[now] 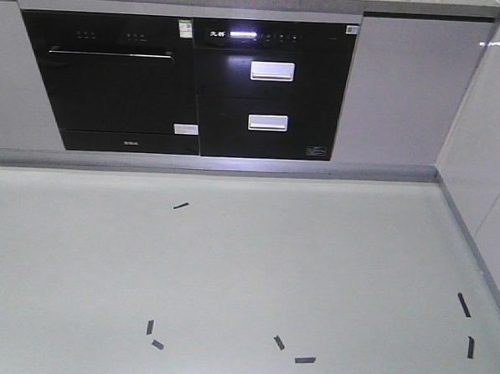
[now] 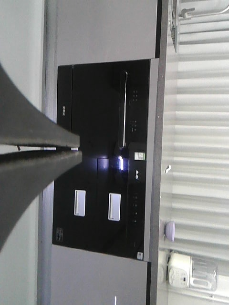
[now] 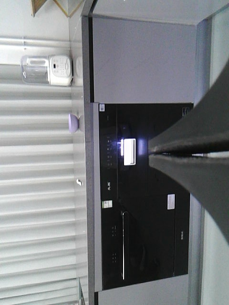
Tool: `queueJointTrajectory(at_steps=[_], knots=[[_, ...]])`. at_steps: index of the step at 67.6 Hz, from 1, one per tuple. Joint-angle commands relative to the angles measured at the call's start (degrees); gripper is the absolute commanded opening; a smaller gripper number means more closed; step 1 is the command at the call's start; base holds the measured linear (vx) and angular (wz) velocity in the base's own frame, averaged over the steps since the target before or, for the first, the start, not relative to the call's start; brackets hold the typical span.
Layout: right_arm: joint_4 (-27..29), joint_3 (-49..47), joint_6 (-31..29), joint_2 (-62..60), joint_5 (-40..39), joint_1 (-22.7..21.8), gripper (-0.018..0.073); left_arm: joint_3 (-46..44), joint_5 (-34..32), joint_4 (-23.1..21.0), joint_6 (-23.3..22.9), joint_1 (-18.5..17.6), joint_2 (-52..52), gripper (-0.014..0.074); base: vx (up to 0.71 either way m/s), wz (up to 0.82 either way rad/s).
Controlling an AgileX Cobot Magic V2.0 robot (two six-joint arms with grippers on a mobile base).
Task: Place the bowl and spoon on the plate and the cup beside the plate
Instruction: 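Drive the base toward the counter with the spoon and bowl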
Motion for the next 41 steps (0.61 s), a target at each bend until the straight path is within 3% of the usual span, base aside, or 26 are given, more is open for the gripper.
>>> queueJointTrajectory(at_steps=[1, 41], knots=[[-0.20, 0.65, -0.34, 0.58, -4.30, -0.34, -0.0010, -0.98, -4.03, -0.07, -0.07, 0.08, -0.84, -0.0006, 0.11, 0.16], [-0.20, 0.65, -0.34, 0.58, -4.30, -0.34, -0.0010, -0.98, -4.03, -0.07, -0.07, 0.08, -0.84, -0.0006, 0.14, 0.10]])
